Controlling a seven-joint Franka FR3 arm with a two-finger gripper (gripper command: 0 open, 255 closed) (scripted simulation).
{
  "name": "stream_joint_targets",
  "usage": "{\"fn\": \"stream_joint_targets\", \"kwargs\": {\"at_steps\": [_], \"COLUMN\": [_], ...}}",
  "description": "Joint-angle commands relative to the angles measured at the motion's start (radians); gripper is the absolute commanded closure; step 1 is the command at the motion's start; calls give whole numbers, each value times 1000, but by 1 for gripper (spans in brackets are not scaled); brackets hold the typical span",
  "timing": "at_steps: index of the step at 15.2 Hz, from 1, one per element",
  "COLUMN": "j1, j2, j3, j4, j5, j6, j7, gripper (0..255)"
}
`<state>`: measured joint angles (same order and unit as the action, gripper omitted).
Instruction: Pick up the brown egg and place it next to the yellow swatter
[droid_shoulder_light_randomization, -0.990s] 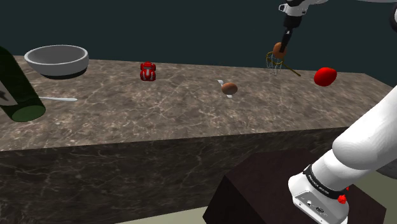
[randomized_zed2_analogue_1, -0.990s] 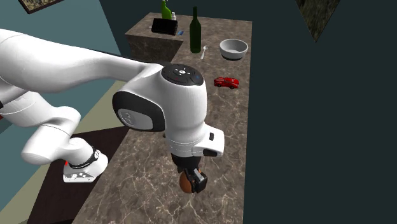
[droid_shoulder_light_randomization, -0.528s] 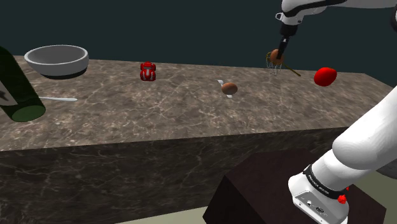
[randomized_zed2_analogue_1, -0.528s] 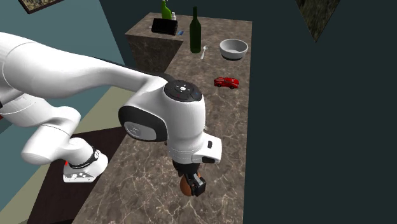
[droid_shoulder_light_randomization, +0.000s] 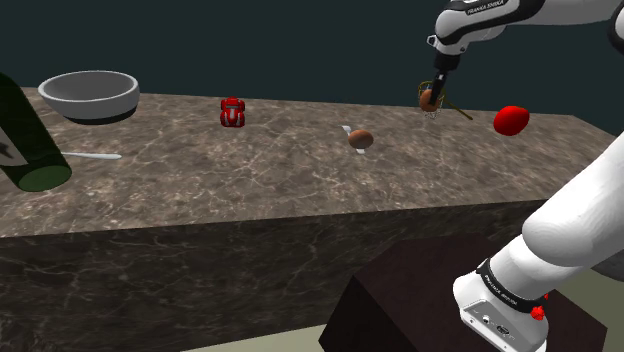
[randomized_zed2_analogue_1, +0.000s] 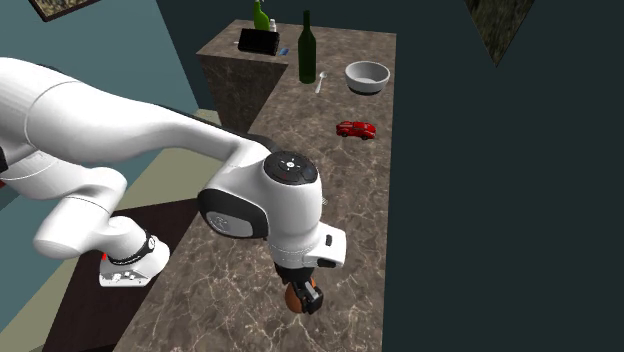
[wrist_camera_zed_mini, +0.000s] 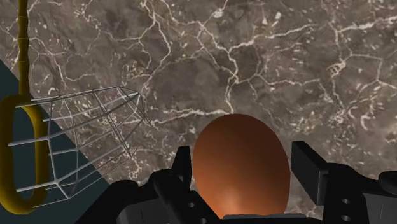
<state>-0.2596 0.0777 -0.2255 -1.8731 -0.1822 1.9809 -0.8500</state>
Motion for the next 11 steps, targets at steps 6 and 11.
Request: {"fn": "stream_joint_targets", "kwargs": {"at_steps": [6,11], "j1": [-3,-5], "j2": [23,47], "j3": [-2,-2], "j4": [-64,-103], "j5": [-2,-2], "j6": [87,149], "j7": [11,20], "gripper": [255,255]}}
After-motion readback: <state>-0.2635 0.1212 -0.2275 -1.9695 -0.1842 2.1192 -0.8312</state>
